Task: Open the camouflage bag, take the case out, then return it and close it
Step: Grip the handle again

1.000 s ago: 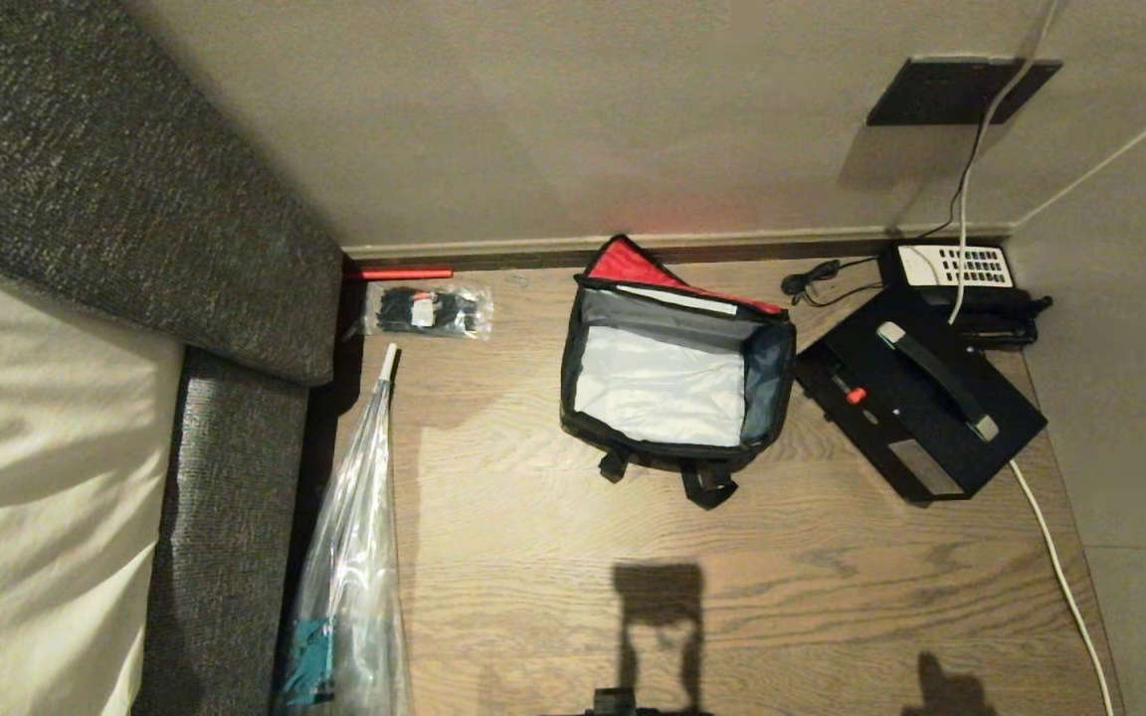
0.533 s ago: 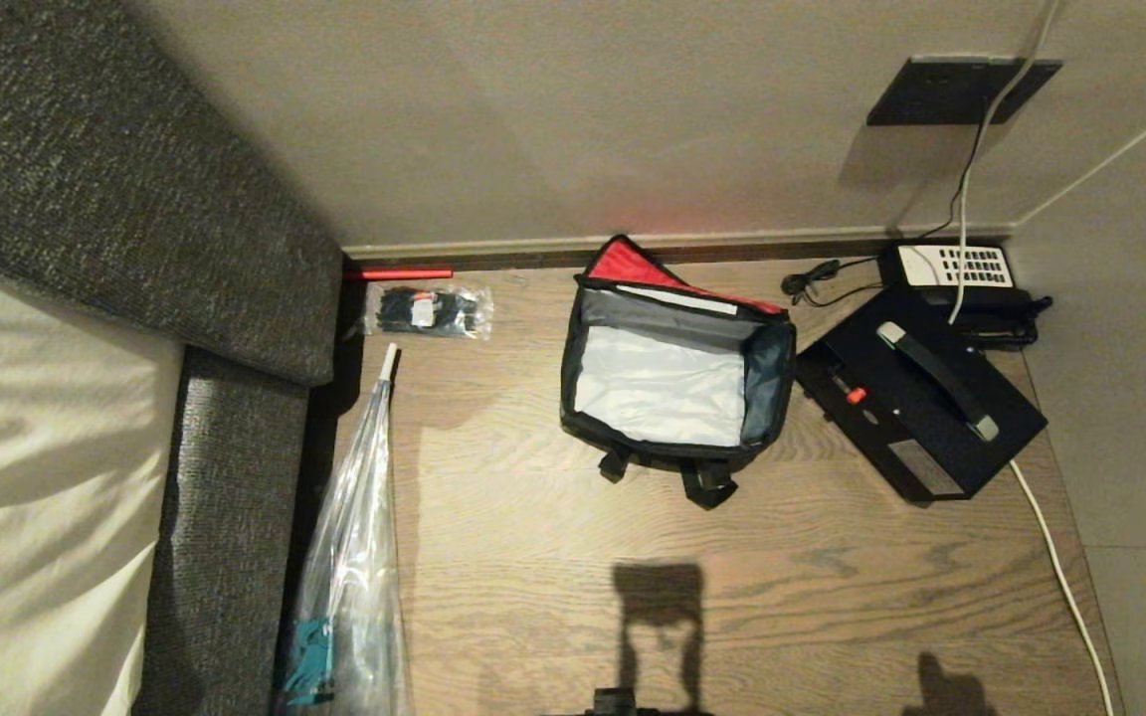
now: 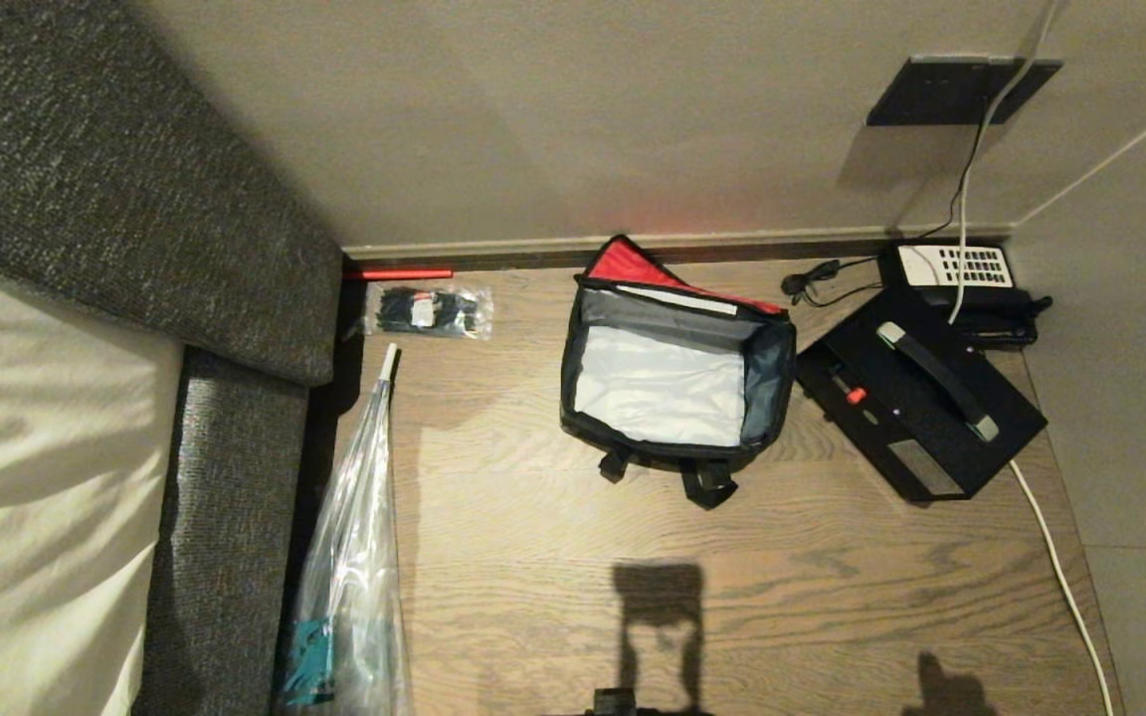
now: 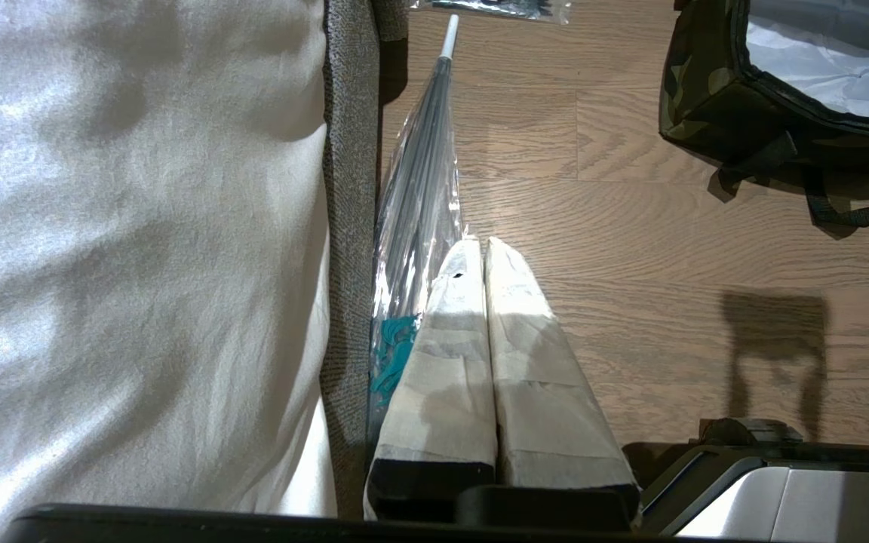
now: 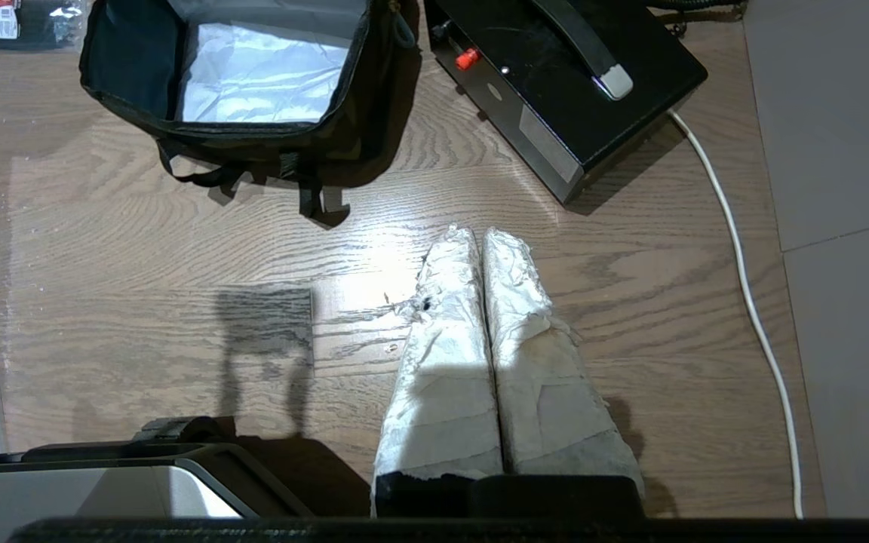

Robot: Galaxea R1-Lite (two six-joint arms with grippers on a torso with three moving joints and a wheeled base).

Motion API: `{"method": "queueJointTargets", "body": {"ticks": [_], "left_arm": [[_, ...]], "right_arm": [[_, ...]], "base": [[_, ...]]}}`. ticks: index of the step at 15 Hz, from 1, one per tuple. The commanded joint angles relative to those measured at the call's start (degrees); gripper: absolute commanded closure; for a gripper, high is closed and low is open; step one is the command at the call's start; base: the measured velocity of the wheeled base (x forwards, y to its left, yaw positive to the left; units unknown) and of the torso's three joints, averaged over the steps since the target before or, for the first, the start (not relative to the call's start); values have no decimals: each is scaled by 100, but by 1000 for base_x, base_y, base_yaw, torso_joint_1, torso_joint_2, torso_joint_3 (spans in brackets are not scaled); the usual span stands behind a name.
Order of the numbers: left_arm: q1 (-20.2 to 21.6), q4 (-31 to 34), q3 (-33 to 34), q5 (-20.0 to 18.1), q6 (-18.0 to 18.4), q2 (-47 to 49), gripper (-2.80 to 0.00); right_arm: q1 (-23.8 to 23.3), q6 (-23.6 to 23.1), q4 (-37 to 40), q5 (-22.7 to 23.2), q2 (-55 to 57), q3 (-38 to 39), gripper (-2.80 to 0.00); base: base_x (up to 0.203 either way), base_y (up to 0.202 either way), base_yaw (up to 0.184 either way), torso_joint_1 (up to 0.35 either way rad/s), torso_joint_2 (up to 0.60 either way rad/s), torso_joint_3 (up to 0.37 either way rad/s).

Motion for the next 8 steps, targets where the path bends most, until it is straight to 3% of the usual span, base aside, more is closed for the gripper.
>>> {"method": "queueJointTargets", "body": {"ticks": [1,8], "left_arm": [[1,-1,1,4,1,0,0],[1,-1,1,4,1,0,0]], "right_arm": [[-3,7,-3,-1,-148,77,0],[-3,6,-3,-1,-148,79,0]], "base": [[0,0,0,0,0,0],[0,0,0,0,0,0]]}}
